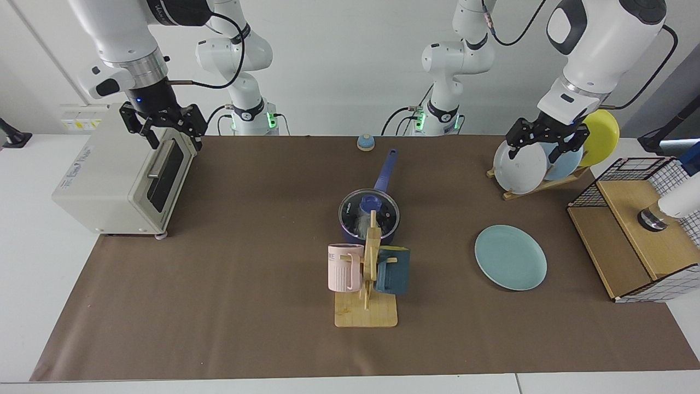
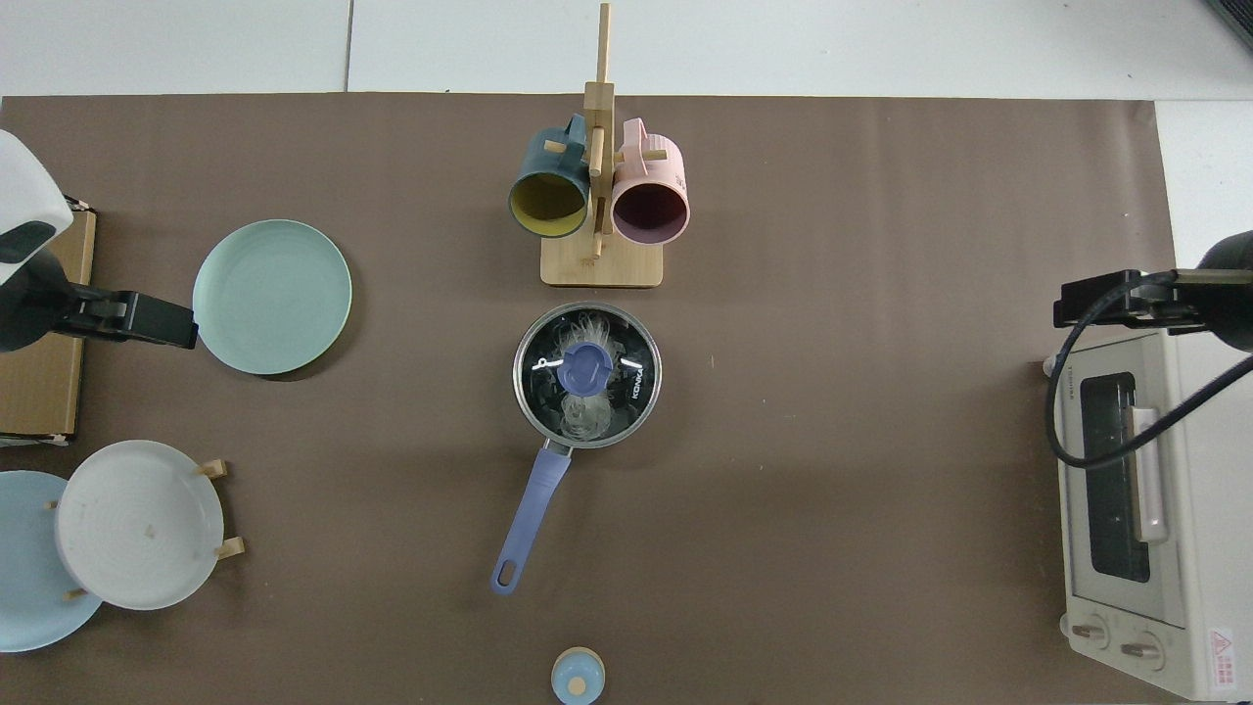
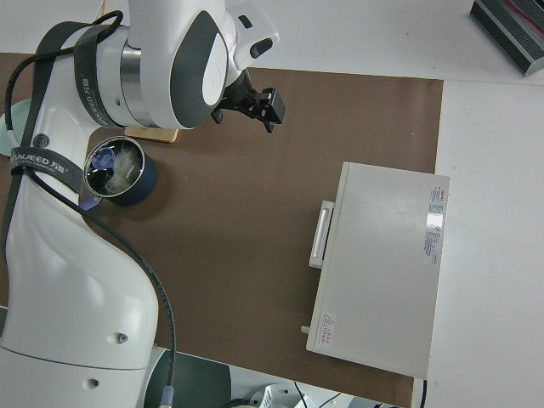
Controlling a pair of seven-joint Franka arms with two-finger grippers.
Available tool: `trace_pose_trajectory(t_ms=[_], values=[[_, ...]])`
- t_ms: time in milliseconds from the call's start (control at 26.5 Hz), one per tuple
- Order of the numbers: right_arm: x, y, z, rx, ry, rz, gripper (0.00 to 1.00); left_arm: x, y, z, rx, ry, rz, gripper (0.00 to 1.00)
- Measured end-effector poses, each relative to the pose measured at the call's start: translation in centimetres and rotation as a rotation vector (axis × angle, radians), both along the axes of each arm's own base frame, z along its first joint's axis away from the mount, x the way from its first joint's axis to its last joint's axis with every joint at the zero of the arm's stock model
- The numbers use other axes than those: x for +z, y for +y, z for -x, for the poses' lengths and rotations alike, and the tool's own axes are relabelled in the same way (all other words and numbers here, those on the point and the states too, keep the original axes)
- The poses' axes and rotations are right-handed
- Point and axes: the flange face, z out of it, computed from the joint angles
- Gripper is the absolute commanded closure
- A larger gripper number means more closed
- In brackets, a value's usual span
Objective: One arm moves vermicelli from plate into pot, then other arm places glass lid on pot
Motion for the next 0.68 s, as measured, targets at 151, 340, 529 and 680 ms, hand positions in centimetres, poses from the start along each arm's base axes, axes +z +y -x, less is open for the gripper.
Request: trace_pose_trajectory(t_ms=[151, 340, 529, 680], values=[[0.6, -0.7, 0.4, -0.010, -0.009, -0.001, 0.00, 0.0, 0.0, 0.0, 0.000, 0.000, 0.000, 0.00], [0.9, -1.5, 0.8, -0.017, -0.006, -0.001, 0.00, 0.0, 0.0, 0.0, 0.000, 0.000, 0.000, 0.00], [0.9, -1.7, 0.8, -0.019, -0.004, -0.002, 0.00, 0.0, 0.0, 0.0, 0.000, 0.000, 0.000, 0.00], [0.8, -1.7, 0.8, -0.019, -0.003, -0.002, 0.00, 0.0, 0.0, 0.0, 0.000, 0.000, 0.000, 0.00]])
